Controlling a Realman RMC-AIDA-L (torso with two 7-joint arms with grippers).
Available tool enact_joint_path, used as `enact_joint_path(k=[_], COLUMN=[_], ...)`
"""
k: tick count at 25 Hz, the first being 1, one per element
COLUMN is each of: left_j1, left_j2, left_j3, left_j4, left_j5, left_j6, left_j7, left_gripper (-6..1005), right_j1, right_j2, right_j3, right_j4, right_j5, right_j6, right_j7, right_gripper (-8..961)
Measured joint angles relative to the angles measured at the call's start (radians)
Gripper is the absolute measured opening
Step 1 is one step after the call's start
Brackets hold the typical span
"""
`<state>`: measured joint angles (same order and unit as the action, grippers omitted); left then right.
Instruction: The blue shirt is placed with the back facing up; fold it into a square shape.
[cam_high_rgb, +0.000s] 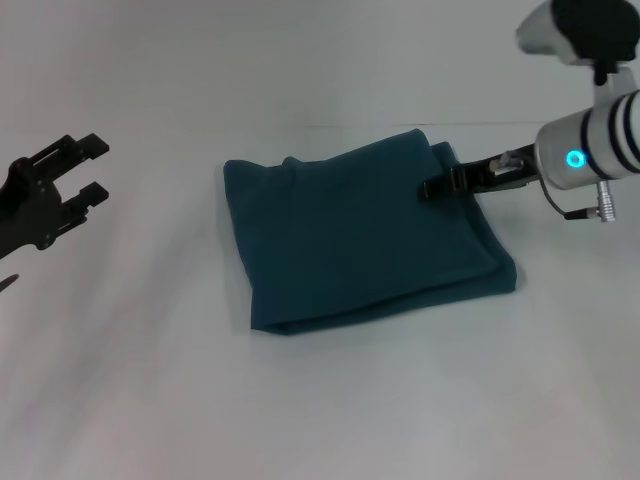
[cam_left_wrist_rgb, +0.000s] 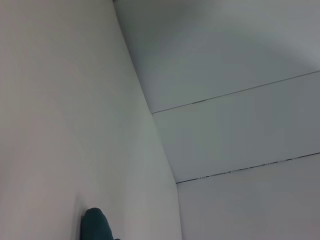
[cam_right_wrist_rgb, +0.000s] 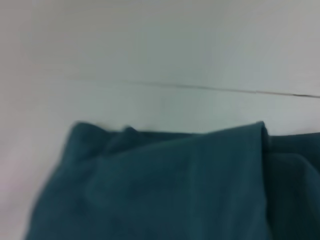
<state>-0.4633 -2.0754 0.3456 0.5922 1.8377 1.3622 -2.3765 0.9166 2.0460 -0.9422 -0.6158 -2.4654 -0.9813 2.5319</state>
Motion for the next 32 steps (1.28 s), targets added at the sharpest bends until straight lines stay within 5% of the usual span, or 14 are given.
enact_joint_path(k=[5,11,18,32], left_j1=[-0.003,-0.005,0.000,-0.004], left_j2=[0.001,0.001,0.000,0.000], left_j3=[0.000,0.003,-0.001,0.001], left_j4=[0.000,0.000,0.000,0.000], left_j5=[-0.001,-0.002,-0.002,-0.002], left_j6=[0.000,0.000,0.000,-0.009], left_j7=[0.004,0.006,0.008,0.010], left_gripper=[755,755,755,755], right_j1=[-0.022,-0.031,-0.014,0.004], right_j2=[-0.025,-0.027,-0.007,0.021], right_j3=[0.011,0.011,0.004,-0.002], right_j4=[0.005,0.021,0.082,0.138], right_j5=[0.042,0.041,0.043,0.040], right_j6=[-0.029,0.012,0.091,0.138], right_j7=[0.006,0.003,-0.013,-0.026], right_gripper=[660,793,885,882])
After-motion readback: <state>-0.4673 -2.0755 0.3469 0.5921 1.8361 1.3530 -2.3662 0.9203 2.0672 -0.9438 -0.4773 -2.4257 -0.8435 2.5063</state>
